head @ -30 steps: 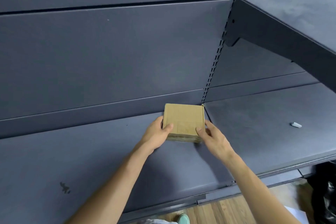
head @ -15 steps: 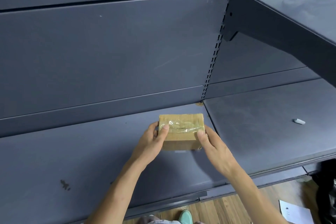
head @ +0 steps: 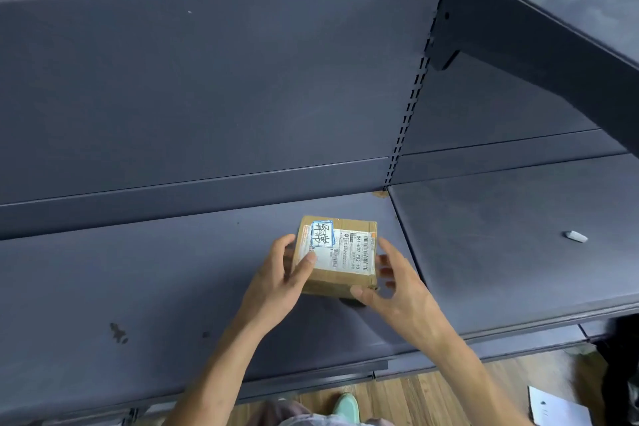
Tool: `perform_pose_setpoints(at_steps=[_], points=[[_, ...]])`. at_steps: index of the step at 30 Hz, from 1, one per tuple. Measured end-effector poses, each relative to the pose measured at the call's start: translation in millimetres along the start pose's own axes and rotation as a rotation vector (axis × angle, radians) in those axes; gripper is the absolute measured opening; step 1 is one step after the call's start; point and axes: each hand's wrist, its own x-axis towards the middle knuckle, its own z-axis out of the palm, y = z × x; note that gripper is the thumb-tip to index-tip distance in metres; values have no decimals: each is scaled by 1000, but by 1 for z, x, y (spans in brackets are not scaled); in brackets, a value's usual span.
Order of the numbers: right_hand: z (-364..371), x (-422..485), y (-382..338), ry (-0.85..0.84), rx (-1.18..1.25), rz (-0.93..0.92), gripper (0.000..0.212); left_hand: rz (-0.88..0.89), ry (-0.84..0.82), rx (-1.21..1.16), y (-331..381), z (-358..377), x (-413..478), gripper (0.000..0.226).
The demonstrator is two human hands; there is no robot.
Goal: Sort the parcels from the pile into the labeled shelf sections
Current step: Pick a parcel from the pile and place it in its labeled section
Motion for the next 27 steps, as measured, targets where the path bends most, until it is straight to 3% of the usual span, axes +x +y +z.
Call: perform_pose_setpoints(at_steps=[5,10,14,17,24,27], points=[[-7,9,-5,23,-38,-63,62,11,-34,50,-6,5,-1,53],[-7,29,-3,-27,-125,-23,90,29,-33,-11,-12,12,-5,48],[-1,30,0,-57,35,-28,57,8,-55,-87,-18,14,-7,47],[3,25,-1,-47,113,-32,67,13,-65,-153,-18,15,-10,42],[18,13,7,-9,179,-44,47,10,-111,-276,-28,16,-11,32],[25,6,10,-1,204,-58,52,52,-105,-306,-32,21,-13,29]])
